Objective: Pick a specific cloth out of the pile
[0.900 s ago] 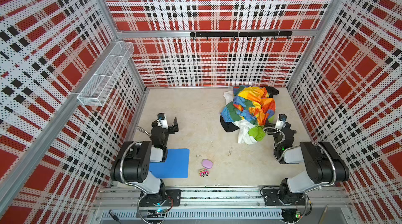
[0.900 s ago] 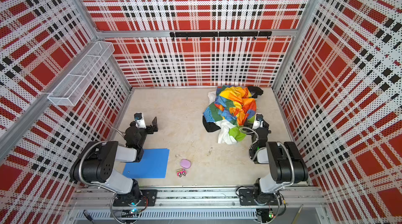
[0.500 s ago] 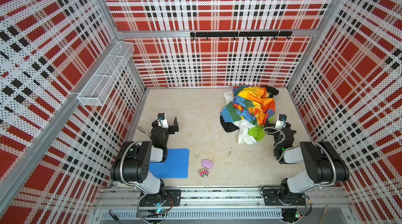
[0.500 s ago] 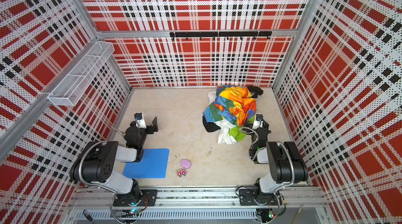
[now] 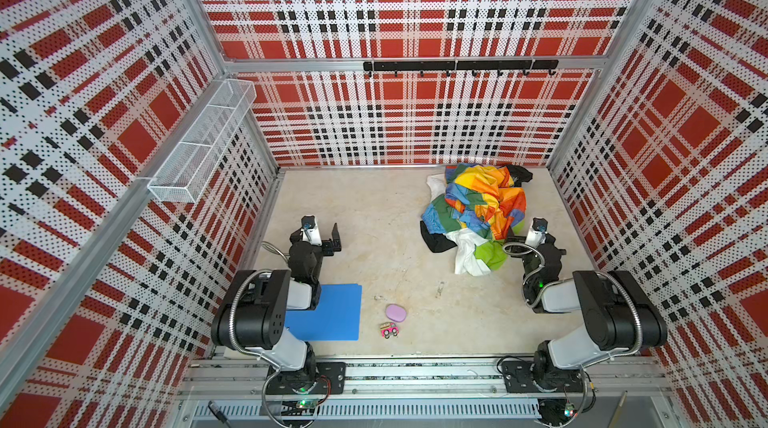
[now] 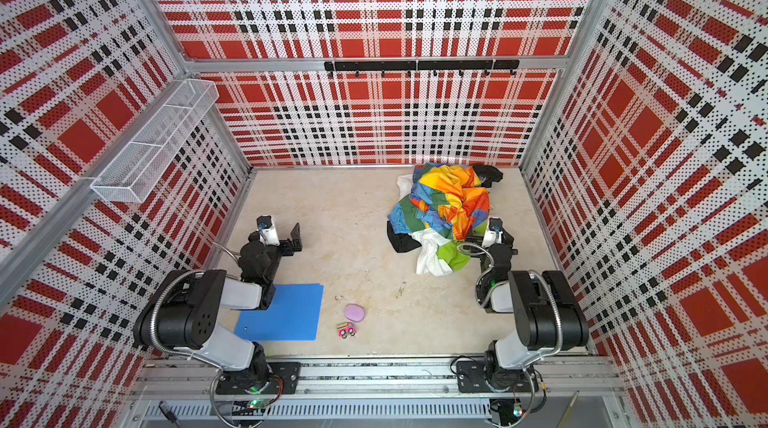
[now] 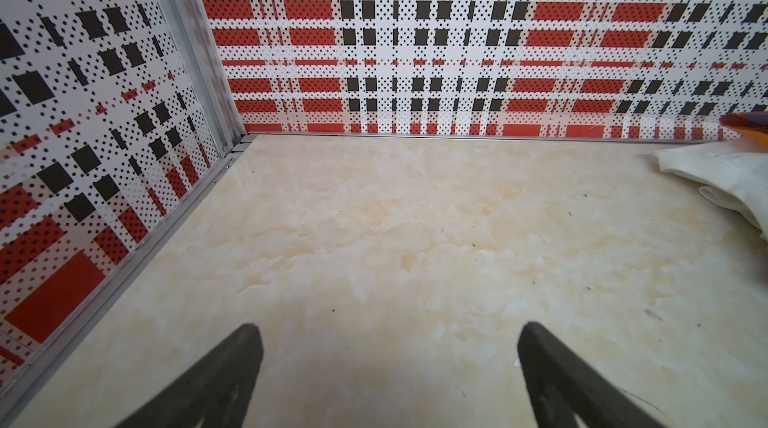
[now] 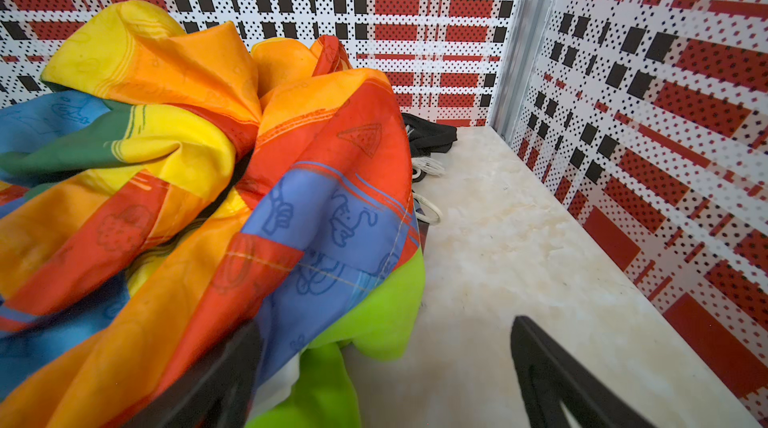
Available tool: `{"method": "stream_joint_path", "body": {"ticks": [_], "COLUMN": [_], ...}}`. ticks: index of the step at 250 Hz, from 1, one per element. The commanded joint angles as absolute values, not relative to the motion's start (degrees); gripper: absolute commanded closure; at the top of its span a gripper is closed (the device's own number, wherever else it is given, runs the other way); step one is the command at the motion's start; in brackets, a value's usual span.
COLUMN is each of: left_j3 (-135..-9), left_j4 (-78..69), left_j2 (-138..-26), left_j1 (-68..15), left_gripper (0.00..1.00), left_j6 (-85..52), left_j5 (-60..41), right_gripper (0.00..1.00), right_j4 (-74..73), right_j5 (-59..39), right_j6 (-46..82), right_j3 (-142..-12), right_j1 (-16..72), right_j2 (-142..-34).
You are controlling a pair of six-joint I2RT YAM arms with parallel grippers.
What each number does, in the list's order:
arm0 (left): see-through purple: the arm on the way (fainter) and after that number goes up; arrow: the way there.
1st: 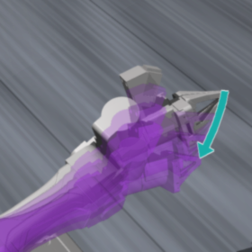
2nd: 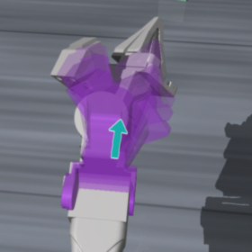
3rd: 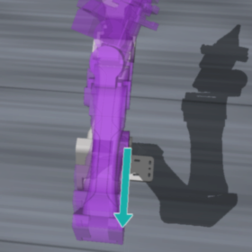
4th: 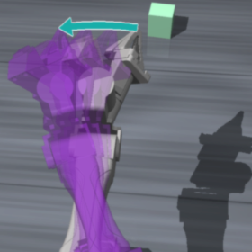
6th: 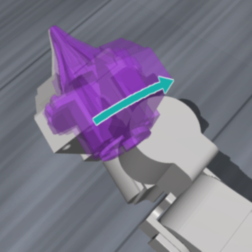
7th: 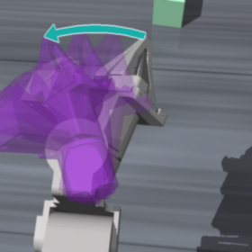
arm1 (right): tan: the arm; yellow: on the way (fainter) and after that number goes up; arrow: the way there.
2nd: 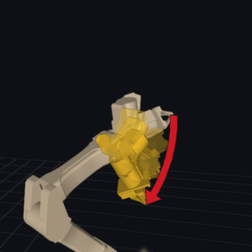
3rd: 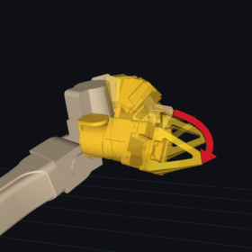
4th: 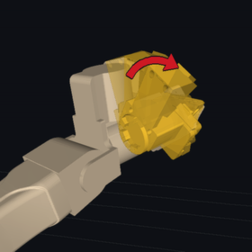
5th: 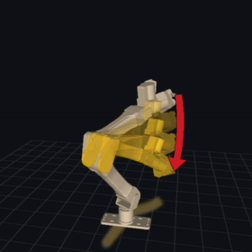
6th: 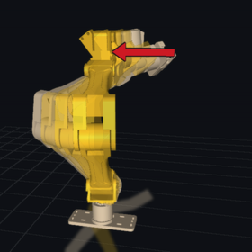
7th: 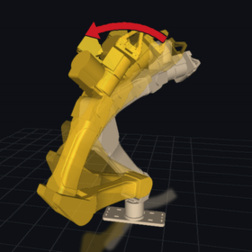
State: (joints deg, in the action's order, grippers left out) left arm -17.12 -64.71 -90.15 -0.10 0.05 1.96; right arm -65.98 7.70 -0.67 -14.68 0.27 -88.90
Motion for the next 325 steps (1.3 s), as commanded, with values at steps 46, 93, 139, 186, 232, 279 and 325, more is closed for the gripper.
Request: {"method": "stream_joint_path", "body": {"ticks": [46,93,139,186,232,279,325], "left_j3": [-17.58,-17.40,-17.23,-16.31,-15.17,-18.21,-24.85], "left_j4": [-65.83,-65.92,-66.27,-67.85,-68.18,-54.61,-39.99], "left_j2": [-90.18,-90.09,-90.10,-90.01,-87.68,-79.68,-72.34], "left_j1": [0.14,1.33,1.91,2.79,3.02,-1.32,-5.63], "left_gripper": [0.01,0.01,0.01,0.01,0.01,0.01,0.01], "left_j6": [-0.31,-1.14,-1.58,-2.04,-2.99,-1.19,-2.82], "left_j5": [2.13,0.07,-0.99,-2.94,-0.87,7.69,13.10], "right_gripper": [0.00,0.00,0.00,0.00,0.00,0.00,0.00], "right_j4": [-68.50,-68.55,-68.52,-71.88,-79.40,-69.51,-52.74], "right_j5": [7.09,7.03,6.99,9.41,13.36,13.47,14.95], "right_j6": [-1.19,-1.18,-1.17,-0.24,1.01,1.14,1.49], "right_j3": [-15.61,-15.63,-15.67,-13.87,-9.40,-10.31,-14.45], "right_j1": [0.18,0.18,0.18,0.12,0.12,0.04,0.18], "right_j2": [-89.12,-89.16,-89.13,-88.95,-87.48,-78.35,-63.93]}}
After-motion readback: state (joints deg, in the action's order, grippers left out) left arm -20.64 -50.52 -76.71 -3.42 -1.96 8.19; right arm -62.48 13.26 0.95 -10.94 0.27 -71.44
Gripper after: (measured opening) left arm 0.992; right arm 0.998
